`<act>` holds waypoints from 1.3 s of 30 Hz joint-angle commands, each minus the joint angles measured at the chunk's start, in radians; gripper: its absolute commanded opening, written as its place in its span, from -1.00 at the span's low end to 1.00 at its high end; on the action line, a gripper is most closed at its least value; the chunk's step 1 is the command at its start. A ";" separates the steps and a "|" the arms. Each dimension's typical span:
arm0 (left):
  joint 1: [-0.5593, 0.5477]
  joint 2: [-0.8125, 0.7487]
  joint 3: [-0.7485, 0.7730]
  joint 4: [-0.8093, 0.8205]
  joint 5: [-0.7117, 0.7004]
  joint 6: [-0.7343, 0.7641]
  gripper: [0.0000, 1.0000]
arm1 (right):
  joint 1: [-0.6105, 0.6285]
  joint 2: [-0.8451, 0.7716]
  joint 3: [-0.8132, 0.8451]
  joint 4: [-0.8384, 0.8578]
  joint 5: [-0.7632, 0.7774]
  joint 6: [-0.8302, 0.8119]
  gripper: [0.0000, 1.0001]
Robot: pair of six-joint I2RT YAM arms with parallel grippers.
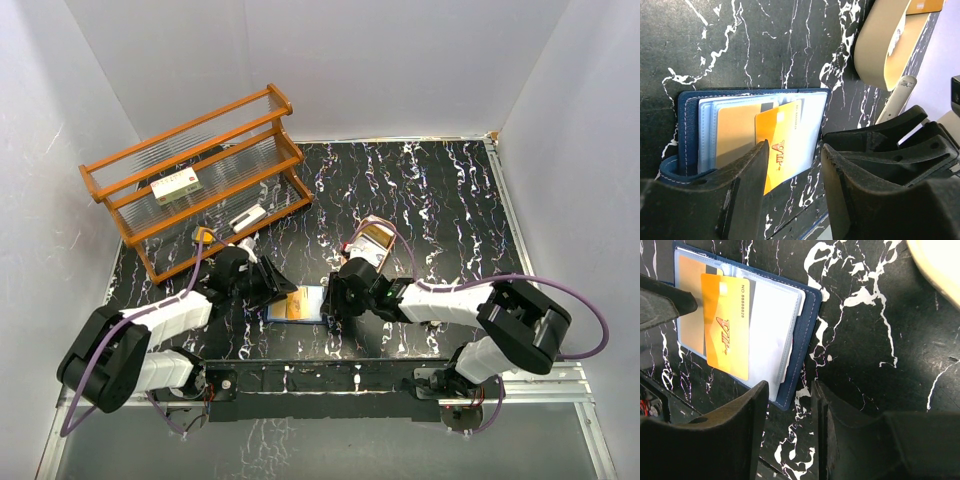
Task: Put the credit cards into the card holder
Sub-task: Insert the credit card into the card holder.
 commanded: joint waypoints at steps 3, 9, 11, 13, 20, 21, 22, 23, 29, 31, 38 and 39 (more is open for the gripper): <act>-0.001 0.048 0.024 -0.039 0.035 0.014 -0.08 | 0.001 0.026 0.040 -0.007 0.057 -0.023 -0.22; -0.003 0.070 0.032 -0.086 0.010 0.015 0.02 | -0.006 0.055 0.051 0.023 0.057 -0.053 -0.22; -0.003 0.071 0.029 -0.080 0.011 0.016 0.02 | -0.006 0.067 0.055 0.034 0.044 -0.071 -0.22; -0.003 0.076 0.021 -0.060 0.019 0.008 0.00 | -0.006 0.084 0.059 0.045 0.036 -0.087 -0.24; -0.014 0.110 -0.004 0.071 0.063 -0.047 -0.11 | -0.008 0.147 0.069 0.079 0.021 -0.132 -0.29; -0.018 0.115 -0.007 0.090 0.066 -0.056 -0.13 | -0.009 0.154 0.072 0.080 0.020 -0.138 -0.30; -0.022 0.118 -0.011 0.113 0.069 -0.068 -0.14 | -0.009 0.158 0.074 0.084 0.020 -0.144 -0.30; -0.027 0.121 -0.013 0.136 0.073 -0.077 -0.14 | -0.010 0.161 0.073 0.089 0.019 -0.145 -0.31; -0.035 0.107 0.000 0.187 0.080 -0.092 -0.14 | -0.011 0.154 0.081 0.089 0.017 -0.168 -0.32; -0.035 0.093 0.010 0.172 0.079 -0.092 -0.14 | -0.013 0.149 0.081 0.077 0.023 -0.170 -0.32; -0.035 -0.023 0.079 -0.072 0.008 -0.027 -0.02 | -0.013 0.088 0.080 0.019 0.046 -0.170 -0.32; -0.034 -0.034 0.093 -0.115 -0.007 -0.016 -0.01 | -0.013 0.084 0.079 0.017 0.045 -0.170 -0.32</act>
